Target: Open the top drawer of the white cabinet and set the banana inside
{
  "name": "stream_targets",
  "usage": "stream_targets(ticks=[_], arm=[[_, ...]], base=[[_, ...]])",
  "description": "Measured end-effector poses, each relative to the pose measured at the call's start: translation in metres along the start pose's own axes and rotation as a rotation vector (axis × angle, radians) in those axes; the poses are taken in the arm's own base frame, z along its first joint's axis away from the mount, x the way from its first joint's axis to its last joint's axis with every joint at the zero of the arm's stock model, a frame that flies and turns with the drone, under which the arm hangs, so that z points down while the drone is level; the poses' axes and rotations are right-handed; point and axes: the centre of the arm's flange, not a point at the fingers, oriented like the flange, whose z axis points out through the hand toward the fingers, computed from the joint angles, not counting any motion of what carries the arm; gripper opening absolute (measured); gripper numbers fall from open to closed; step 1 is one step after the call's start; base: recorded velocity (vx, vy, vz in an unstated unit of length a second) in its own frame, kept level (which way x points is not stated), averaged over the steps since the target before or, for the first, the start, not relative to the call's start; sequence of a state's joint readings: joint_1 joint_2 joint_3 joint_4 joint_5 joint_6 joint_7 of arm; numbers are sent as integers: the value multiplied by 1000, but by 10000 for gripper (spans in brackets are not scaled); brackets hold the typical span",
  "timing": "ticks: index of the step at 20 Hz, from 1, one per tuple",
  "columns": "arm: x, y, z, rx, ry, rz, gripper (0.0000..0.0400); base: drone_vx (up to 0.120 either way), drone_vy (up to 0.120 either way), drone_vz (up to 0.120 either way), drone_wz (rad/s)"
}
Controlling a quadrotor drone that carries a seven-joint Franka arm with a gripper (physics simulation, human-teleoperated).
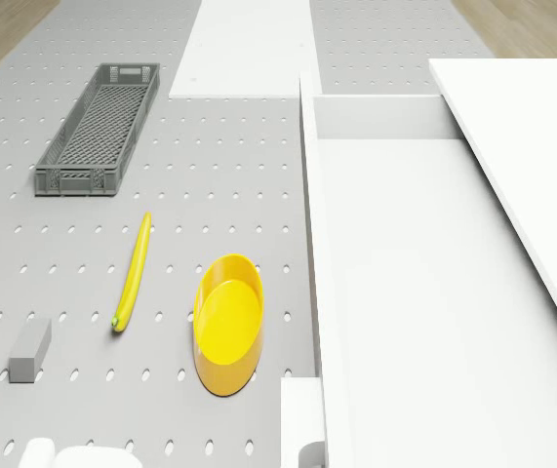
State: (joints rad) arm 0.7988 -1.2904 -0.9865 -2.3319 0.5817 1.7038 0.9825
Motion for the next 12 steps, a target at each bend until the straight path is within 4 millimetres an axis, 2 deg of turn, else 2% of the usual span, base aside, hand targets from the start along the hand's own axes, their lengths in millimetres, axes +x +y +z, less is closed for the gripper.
stream_targets(ticks=[1, 2, 3, 5, 7, 12], arm=[[0, 0, -2, 0, -1, 0, 114], [5, 3, -13, 67, -75, 3, 112], [17, 14, -12, 181, -193, 3, 111], [38, 36, 2, 409, -421, -1, 110], [53, 51, 20, 598, -611, -3, 109], [68, 66, 57, 894, -905, -4, 107]], base=[[0, 120, 0, 0], [0, 120, 0, 0], [0, 120, 0, 0], [0, 120, 0, 0], [120, 120, 0, 0], [120, 120, 0, 0]])
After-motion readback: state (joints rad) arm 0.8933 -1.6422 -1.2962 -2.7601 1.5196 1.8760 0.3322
